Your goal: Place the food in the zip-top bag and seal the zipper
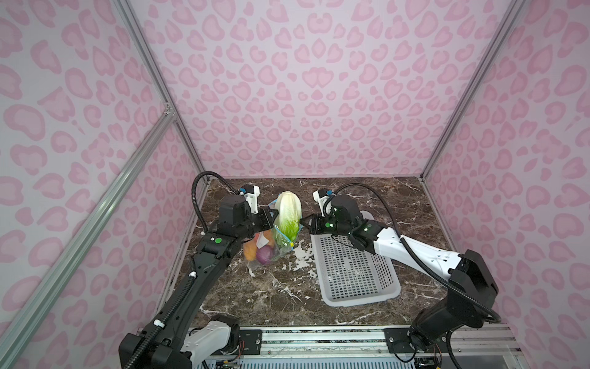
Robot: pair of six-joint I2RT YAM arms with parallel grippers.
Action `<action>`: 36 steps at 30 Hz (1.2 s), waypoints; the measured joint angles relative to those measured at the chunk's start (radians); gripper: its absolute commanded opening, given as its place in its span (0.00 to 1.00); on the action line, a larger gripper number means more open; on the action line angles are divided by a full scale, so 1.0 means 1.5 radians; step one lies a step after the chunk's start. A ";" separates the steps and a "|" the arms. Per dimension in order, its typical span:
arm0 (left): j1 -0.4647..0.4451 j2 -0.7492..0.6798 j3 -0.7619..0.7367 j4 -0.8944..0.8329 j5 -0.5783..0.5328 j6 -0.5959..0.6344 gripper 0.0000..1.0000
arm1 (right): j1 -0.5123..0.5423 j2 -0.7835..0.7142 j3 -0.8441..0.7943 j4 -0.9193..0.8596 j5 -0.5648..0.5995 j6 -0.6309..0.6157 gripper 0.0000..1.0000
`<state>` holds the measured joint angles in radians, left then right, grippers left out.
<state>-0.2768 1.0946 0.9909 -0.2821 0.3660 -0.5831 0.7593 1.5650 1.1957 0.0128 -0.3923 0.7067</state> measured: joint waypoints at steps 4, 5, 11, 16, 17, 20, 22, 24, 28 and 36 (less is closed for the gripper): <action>0.001 -0.008 0.000 0.000 -0.009 0.005 0.03 | 0.004 -0.042 0.018 -0.008 0.006 -0.034 0.00; 0.001 -0.011 0.000 -0.001 -0.013 0.006 0.03 | 0.007 -0.051 0.020 -0.008 0.008 -0.043 0.00; 0.009 -0.043 0.001 -0.004 -0.041 0.021 0.02 | 0.026 -0.075 0.028 0.019 0.006 -0.081 0.00; 0.019 -0.078 -0.001 -0.007 -0.069 0.026 0.03 | 0.030 -0.074 0.029 0.034 0.008 -0.103 0.00; 0.021 -0.081 -0.002 -0.006 -0.073 0.027 0.03 | 0.030 -0.071 0.029 0.035 0.012 -0.107 0.00; 0.022 -0.082 -0.002 -0.007 -0.082 0.028 0.03 | 0.030 -0.059 0.027 0.037 0.017 -0.107 0.00; 0.022 -0.078 -0.002 -0.008 -0.084 0.028 0.03 | 0.030 -0.053 0.027 0.036 0.018 -0.107 0.12; 0.022 -0.072 -0.002 -0.008 -0.084 0.028 0.03 | 0.030 -0.052 0.027 0.030 0.025 -0.108 0.34; 0.022 -0.063 -0.006 -0.005 -0.085 0.028 0.02 | 0.029 -0.069 0.028 -0.012 0.070 -0.130 0.58; 0.023 -0.049 -0.014 -0.002 -0.101 0.028 0.03 | 0.021 -0.132 -0.021 -0.154 0.227 -0.178 0.60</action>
<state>-0.2420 1.0206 0.9703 -0.2844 0.2146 -0.5411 0.7902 1.3670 1.1641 -0.2176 -0.0513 0.4404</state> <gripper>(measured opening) 0.034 0.604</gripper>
